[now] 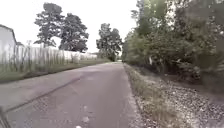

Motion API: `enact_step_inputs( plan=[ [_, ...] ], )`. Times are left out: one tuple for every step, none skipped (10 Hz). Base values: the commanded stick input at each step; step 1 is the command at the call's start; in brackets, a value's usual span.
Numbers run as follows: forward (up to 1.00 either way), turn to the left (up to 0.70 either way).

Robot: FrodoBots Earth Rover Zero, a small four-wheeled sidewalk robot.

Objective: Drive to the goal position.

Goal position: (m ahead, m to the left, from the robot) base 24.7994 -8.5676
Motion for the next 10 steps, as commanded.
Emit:
enact_step_inputs(
  plan=[
    [0.96,0.2],
    [0.98,0.14],
    [0.99,0.09],
    [1.0,0.03],
    [1.0,0.02],
    [1.0,0.02],
    [1.0,0.02],
    [1.0,-0.02],
    [1.0,-0.09],
    [1.0,-0.12]
  ],
)
